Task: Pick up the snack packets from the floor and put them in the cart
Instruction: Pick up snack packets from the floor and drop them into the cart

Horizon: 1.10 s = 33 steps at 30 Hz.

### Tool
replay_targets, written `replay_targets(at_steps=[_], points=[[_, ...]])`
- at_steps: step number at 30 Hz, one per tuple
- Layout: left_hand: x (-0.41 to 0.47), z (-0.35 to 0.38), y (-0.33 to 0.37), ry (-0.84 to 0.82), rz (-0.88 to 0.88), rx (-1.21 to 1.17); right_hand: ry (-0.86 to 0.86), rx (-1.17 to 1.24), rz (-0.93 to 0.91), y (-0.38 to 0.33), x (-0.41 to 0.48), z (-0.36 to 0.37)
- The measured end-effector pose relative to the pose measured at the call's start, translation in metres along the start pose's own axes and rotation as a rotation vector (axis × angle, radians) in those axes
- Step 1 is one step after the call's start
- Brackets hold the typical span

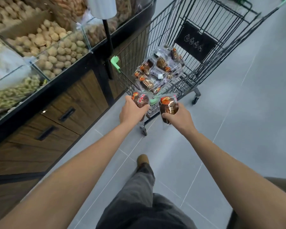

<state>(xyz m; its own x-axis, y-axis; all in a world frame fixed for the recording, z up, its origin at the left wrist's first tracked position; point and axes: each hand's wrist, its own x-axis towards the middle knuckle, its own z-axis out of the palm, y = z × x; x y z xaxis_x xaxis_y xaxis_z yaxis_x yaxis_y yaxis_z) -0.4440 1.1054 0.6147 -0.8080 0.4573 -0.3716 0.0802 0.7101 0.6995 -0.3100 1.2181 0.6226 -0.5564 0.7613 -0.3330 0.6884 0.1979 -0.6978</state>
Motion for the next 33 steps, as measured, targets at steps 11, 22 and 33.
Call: replay_targets(at_steps=[11,22,33], points=[[0.098,0.045,0.092,0.06,-0.134,-0.087,-0.059,-0.037,-0.024,-0.016,0.145,-0.066],[0.219,0.102,0.133,0.209,-0.486,-0.253,-0.367,-0.224,-0.153,-0.025,0.332,-0.061],[0.296,0.173,0.089,0.422,-0.831,-0.426,-0.638,-0.419,-0.196,-0.006,0.435,0.017]])
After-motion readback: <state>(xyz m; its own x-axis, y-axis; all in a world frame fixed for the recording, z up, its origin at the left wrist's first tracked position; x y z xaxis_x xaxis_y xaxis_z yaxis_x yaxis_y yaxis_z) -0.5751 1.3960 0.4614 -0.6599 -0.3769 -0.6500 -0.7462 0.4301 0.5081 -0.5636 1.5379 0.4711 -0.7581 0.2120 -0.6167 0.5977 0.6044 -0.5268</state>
